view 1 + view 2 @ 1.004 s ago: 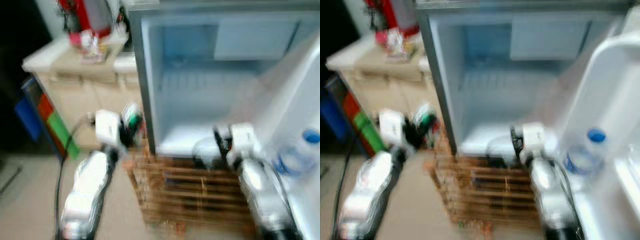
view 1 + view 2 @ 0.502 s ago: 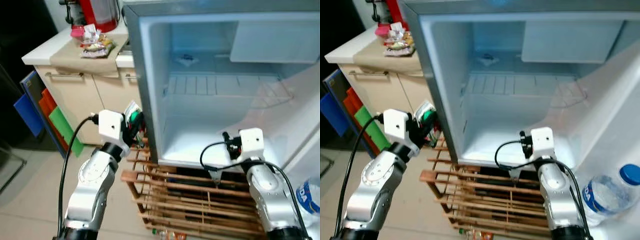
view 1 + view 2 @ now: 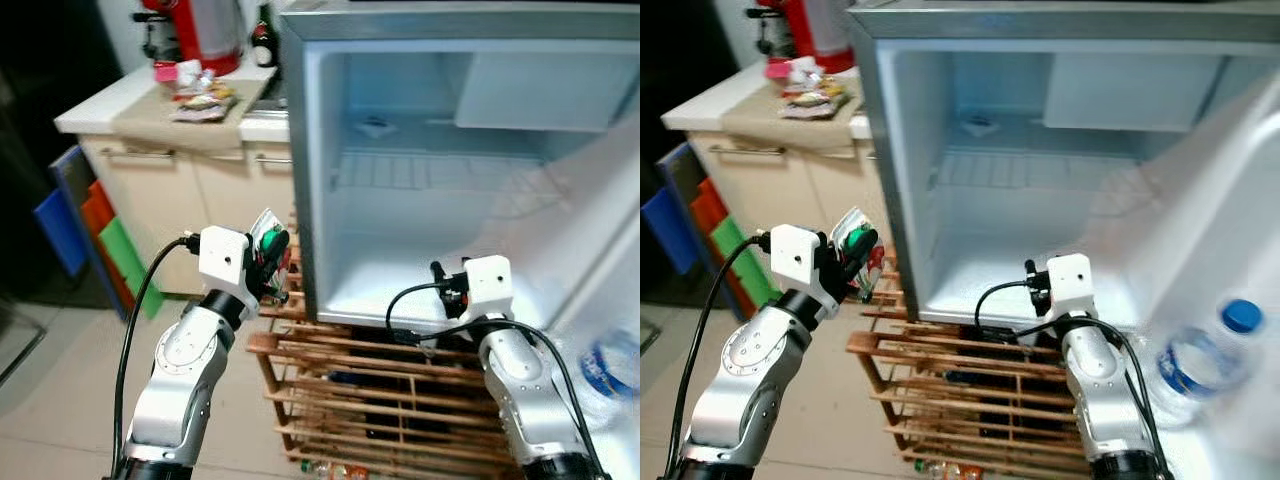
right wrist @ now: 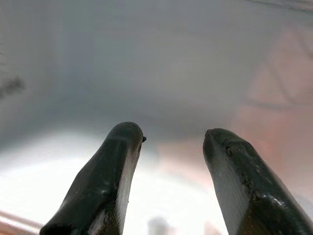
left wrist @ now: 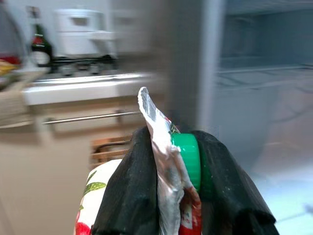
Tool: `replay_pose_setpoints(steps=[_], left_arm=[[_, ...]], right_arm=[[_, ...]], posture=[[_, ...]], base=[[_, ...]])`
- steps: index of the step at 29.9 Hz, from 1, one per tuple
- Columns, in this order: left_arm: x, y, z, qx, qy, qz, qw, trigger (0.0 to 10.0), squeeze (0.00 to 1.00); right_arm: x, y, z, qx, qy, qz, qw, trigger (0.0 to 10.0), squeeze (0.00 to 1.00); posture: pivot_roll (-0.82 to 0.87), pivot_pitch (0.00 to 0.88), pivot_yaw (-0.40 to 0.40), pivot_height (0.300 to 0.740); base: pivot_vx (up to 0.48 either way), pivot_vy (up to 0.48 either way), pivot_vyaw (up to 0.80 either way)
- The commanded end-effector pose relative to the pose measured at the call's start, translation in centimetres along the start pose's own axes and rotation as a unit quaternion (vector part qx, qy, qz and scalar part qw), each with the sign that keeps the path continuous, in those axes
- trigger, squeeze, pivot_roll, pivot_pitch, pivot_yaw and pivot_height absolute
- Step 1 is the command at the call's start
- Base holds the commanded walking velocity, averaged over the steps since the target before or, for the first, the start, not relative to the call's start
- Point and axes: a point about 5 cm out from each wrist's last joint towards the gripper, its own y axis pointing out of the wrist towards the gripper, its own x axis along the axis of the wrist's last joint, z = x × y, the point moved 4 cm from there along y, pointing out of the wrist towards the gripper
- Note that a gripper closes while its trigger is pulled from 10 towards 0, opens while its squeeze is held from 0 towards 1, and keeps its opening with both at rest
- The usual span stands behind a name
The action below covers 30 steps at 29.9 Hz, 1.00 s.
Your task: Restocking fridge
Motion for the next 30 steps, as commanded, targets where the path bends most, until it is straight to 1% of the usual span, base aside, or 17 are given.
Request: replay_pose_setpoints(steps=[1, 3, 4, 6, 12, 15, 17, 18, 19, 20, 21, 22, 23, 25, 26, 28, 30], left_arm=[[-0.6, -0.1, -0.2, -0.011, -0.012, 0.015, 1.0, 10.0, 0.0], [-0.6, -0.1, -0.4, -0.017, -0.015, 0.016, 1.0, 10.0, 0.0], [-0.7, -0.1, -0.7, -0.025, -0.015, 0.019, 0.999, 10.0, 0.0], [-0.7, -0.1, -0.8, -0.03, -0.013, 0.021, 0.999, 10.0, 0.0], [-0.5, 0.0, -1.2, -0.039, -0.013, 0.018, 0.999, 10.0, 0.0], [-0.3, 0.1, -1.7, -0.052, -0.013, 0.018, 0.998, 10.0, 0.0], [-0.1, 0.2, -2.2, -0.074, -0.013, 0.023, 0.997, 10.0, 0.0], [-0.1, 0.2, -2.2, -0.074, -0.013, 0.023, 0.997, 10.0, 0.0], [0.0, 0.4, -2.8, -0.099, -0.025, 0.03, 0.994, 10.0, 0.0], [0.2, 0.9, -3.8, -0.138, -0.044, 0.04, 0.989, 10.0, 0.0], [0.3, 1.1, -4.2, -0.151, -0.051, 0.043, 0.986, 10.0, 0.0], [0.4, 1.2, -4.6, -0.161, -0.052, 0.043, 0.985, 10.0, 0.0], [0.4, 1.2, -4.6, -0.161, -0.052, 0.043, 0.985, 10.0, 0.0], [0.5, 1.7, -5.7, -0.194, -0.064, 0.046, 0.978, 10.0, 0.0], [0.5, 1.7, -5.7, -0.194, -0.064, 0.046, 0.978, 10.0, 0.0], [0.9, 2.5, -6.5, -0.214, -0.065, 0.046, 0.974, 10.0, 0.0], [1.7, 3.4, -6.7, -0.213, -0.065, 0.036, 0.974, 10.0, 0.0]], right_arm=[[0.2, 0.0, 0.1, 0.004, -0.002, -0.002, 1.0, 10.0, 0.0], [0.2, 0.0, 0.4, 0.009, -0.002, -0.002, 1.0, 10.0, 0.0], [0.3, 0.0, 0.8, 0.015, -0.001, -0.006, 1.0, 10.0, 0.0], [0.5, 0.0, 0.9, 0.017, -0.002, -0.009, 1.0, 10.0, 0.0], [0.5, 0.1, 0.8, 0.018, -0.004, -0.009, 1.0, 10.0, 0.0], [0.5, 0.1, 0.7, 0.02, -0.005, -0.007, 1.0, 10.0, 0.0], [0.4, 0.0, 0.7, 0.021, -0.006, -0.005, 1.0, 10.0, 0.0], [0.4, 0.0, 0.7, 0.021, -0.006, -0.005, 1.0, 10.0, 0.0], [0.1, -0.1, 0.6, 0.021, -0.005, 0.0, 1.0, 10.0, 0.0], [-0.2, -0.1, 0.6, 0.022, -0.003, 0.006, 1.0, 10.0, 0.0], [-0.2, -0.1, 0.6, 0.022, -0.003, 0.007, 1.0, 10.0, 0.0], [-0.2, -0.1, 0.6, 0.023, -0.003, 0.007, 1.0, 10.0, 0.0], [-0.2, -0.1, 0.6, 0.023, -0.003, 0.007, 1.0, 10.0, 0.0], [0.0, 0.1, 0.8, 0.026, -0.003, 0.004, 1.0, 10.0, 0.0], [0.0, 0.1, 0.8, 0.026, -0.003, 0.004, 1.0, 10.0, 0.0], [0.3, 0.3, 1.0, 0.028, -0.003, 0.0, 1.0, 10.0, 0.0], [0.4, 0.3, 1.0, 0.029, -0.003, -0.002, 1.0, 10.0, 0.0]], posture=[[-0.14, 0.0, 0.065, 0.74], [-0.14, 0.0, 0.065, 0.74], [-0.15, 0.0, 0.064, 0.74], [-0.15, 0.0, 0.064, 0.74], [-0.15, 0.0, 0.058, 0.74], [-0.15, 0.0, 0.056, 0.74], [-0.15, 0.0, 0.05, 0.74], [-0.15, 0.0, 0.05, 0.74], [-0.15, 0.0, 0.047, 0.74], [-0.15, 0.0, 0.043, 0.74], [-0.15, 0.0, 0.043, 0.74], [-0.15, 0.0, 0.043, 0.74], [-0.15, 0.0, 0.043, 0.74], [-0.15, 0.0, 0.044, 0.74], [-0.15, 0.0, 0.044, 0.74], [-0.16, 0.0, 0.045, 0.74], [-0.16, 0.0, 0.047, 0.74]], base=[[0.0, 0.0, -0.55], [0.0, 0.0, -0.54], [0.0, 0.0, 0.0], [0.0, 0.0, 0.0], [0.0, 0.0, 0.0], [0.0, 0.0, 0.0], [0.0, 0.0, 0.0], [0.0, 0.0, 0.0], [0.0, 0.0, 0.0], [0.0, 0.0, 0.0], [0.0, 0.0, 0.0], [0.0, 0.0, 0.0], [0.0, 0.0, 0.0], [0.0, 0.0, 0.0], [0.0, 0.0, 0.0], [0.0, 0.0, 0.0], [0.0, 0.0, 0.0]])
